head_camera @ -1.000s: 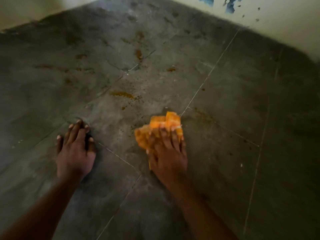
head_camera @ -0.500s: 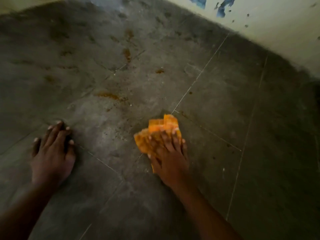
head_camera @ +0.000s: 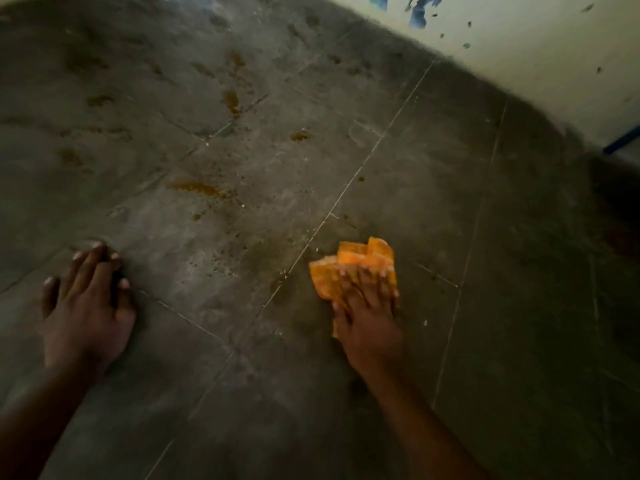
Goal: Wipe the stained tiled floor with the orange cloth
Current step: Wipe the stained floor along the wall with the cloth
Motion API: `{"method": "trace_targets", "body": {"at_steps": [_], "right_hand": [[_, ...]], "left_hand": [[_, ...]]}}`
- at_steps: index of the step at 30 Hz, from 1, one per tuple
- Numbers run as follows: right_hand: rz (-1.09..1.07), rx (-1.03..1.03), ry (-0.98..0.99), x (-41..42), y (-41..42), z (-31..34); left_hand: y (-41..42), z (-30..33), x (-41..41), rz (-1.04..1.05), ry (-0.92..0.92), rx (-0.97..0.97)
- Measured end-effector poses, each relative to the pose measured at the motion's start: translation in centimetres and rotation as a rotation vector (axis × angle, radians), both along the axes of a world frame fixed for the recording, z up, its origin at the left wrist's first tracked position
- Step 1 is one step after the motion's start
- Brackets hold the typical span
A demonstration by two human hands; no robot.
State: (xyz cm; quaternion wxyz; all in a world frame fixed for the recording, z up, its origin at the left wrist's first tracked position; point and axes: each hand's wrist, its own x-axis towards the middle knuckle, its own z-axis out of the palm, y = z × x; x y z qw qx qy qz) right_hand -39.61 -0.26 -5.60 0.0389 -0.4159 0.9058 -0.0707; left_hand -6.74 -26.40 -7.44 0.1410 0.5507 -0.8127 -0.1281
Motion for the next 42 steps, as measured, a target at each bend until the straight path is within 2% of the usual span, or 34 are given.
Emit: {"method": "trace_targets", "body": {"at_steps": [3, 5, 7, 8, 10, 12, 14, 17, 19, 21, 22, 24, 26, 27, 28, 30, 32, 34, 35, 37, 40, 42], "right_hand": [[-0.214, 0.024, 0.006, -3.9, 4.1, 0.0], [-0.427, 0.028, -0.076, -6.5, 2.3, 0.6], [-0.527, 0.042, -0.13, -6.9, -0.9, 1.0], [-0.519, 0.035, -0.128, -6.2, -1.9, 1.2], [-0.353, 0.003, -0.062, -4.3, -1.5, 0.6], [-0.134, -0.029, 0.03, -2.4, 2.3, -0.2], [-0.039, -0.027, 0.061, -2.3, 7.2, -0.7], [-0.294, -0.03, 0.057, -5.9, 9.1, -0.5], [-0.523, -0.019, -0.003, -9.0, 5.6, -0.7], [-0.608, -0.009, -0.047, -10.6, 1.0, -0.6], [-0.568, -0.022, -0.057, -10.4, -0.7, -0.4], [-0.357, -0.066, -0.02, -8.4, -1.3, -0.4], [-0.089, -0.063, 0.014, -5.5, 2.2, 0.1], [-0.024, -0.041, -0.005, -5.0, 4.7, 0.3], [-0.037, -0.012, -0.031, -5.4, 7.0, 0.3], [-0.253, 0.011, -0.024, -8.4, 9.4, 0.0], [-0.479, 0.023, -0.072, -11.7, 7.2, 0.0], [-0.605, -0.05, -0.224, -12.9, 2.3, 0.5], [-0.589, -0.077, -0.278, -12.5, 0.1, 0.8], [-0.384, -0.101, -0.248, -9.4, -2.3, 0.8], [-0.075, -0.053, -0.068, -3.3, 2.3, 0.7], [-0.04, 0.022, -0.028, -2.4, 6.6, 1.0]], "left_hand": [[2.9, 1.4, -1.0, -0.062, -0.001, 0.024], [6.0, 1.7, -2.6, -0.128, 0.009, 0.036], [8.2, 1.6, -5.0, -0.146, -0.023, 0.035], [8.7, 1.7, -6.7, -0.135, -0.038, 0.039], [9.4, 2.0, -10.4, -0.12, -0.036, 0.074], [10.4, 2.3, -14.1, -0.18, -0.009, 0.113], [11.9, 2.0, -17.0, -0.269, -0.017, 0.113], [12.8, 1.7, -18.3, -0.276, -0.046, 0.06], [12.8, 1.5, -18.4, -0.276, -0.045, 0.024], [12.7, 1.2, -18.6, -0.291, -0.05, 0.002], [12.6, 1.2, -18.6, -0.301, -0.054, 0.006], [12.5, 1.5, -18.8, -0.318, -0.057, 0.02], [12.7, 1.8, -18.6, -0.322, -0.056, 0.01], [12.7, 1.9, -18.5, -0.326, -0.054, 0.005], [12.7, 2.0, -18.5, -0.329, -0.05, 0.005], [12.8, 1.7, -18.7, -0.344, -0.045, 0.006], [12.7, 1.2, -18.8, -0.345, -0.04, -0.024], [12.5, 1.0, -18.8, -0.358, -0.039, -0.045], [12.5, 0.9, -18.8, -0.36, -0.042, -0.05], [12.2, 1.4, -18.5, -0.357, -0.047, -0.035], [12.3, 1.7, -18.5, -0.355, 0.002, 0.005], [12.4, 2.2, -18.1, -0.362, 0.118, 0.059]]}}
